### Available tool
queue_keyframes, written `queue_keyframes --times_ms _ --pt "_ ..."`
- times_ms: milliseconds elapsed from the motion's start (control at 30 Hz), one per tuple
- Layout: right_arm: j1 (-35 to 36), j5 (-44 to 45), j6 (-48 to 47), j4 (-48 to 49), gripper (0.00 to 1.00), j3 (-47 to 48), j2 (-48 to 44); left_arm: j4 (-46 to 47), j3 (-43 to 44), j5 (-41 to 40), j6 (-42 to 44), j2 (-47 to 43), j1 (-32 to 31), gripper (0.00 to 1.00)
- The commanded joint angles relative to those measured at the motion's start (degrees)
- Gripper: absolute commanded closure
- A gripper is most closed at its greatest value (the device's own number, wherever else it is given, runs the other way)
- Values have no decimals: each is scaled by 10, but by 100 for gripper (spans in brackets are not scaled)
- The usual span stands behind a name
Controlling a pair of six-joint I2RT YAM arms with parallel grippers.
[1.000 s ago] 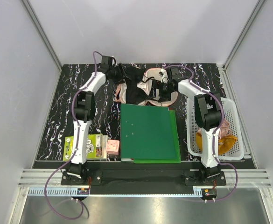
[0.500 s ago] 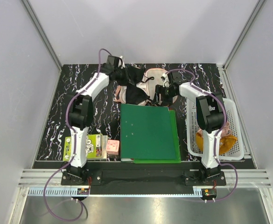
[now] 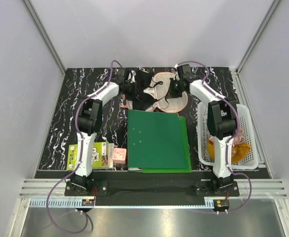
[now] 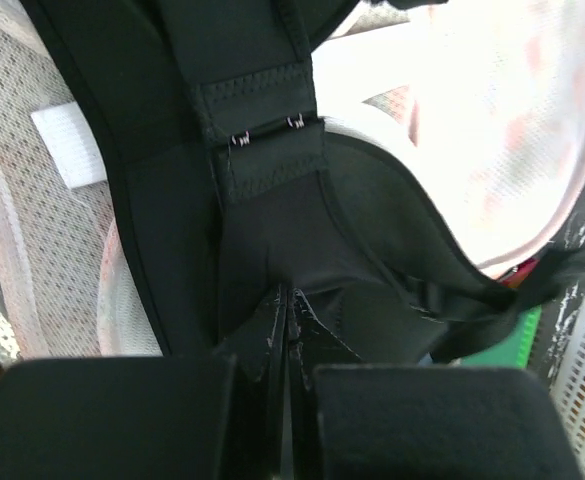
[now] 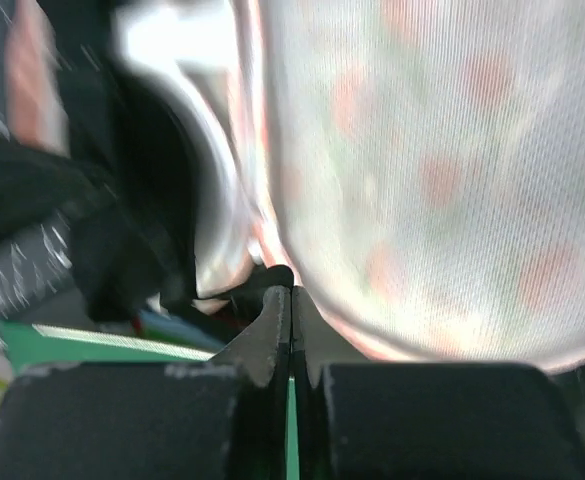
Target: Place the bra in the laundry bag and zip it closed
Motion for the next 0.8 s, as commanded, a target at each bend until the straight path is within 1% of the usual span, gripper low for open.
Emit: queue_keyframes --times_ms 0,167,233,367,467,567,600,667,700,733,767 --pt "4 61 47 17 100 111 44 11 -1 -16 29 4 0 99" --pt "3 86 52 21 100 210 115 11 6 -20 31 7 0 100" --pt "4 96 44 21 100 232 135 11 7 -18 29 8 0 100" --pt "3 89 15 18 96 283 190 11 9 -24 32 11 0 100" --pt "1 93 9 17 96 290 202 10 19 -22 31 15 1 100" --pt "-2 107 2 4 94 291 200 10 36 -18 24 18 0 100" --pt "-2 111 -1 -3 87 292 197 10 40 -19 23 17 1 99" --pt "-4 133 -11 -27 74 301 190 4 54 -19 20 15 1 93" --pt "-5 141 -16 -39 70 308 189 1 58 -22 19 8 1 91" --pt "-8 151 -20 -52 65 318 188 -3 60 -27 17 3 1 83" --pt "-10 157 -28 -82 61 346 189 -6 65 -29 12 -1 1 79"
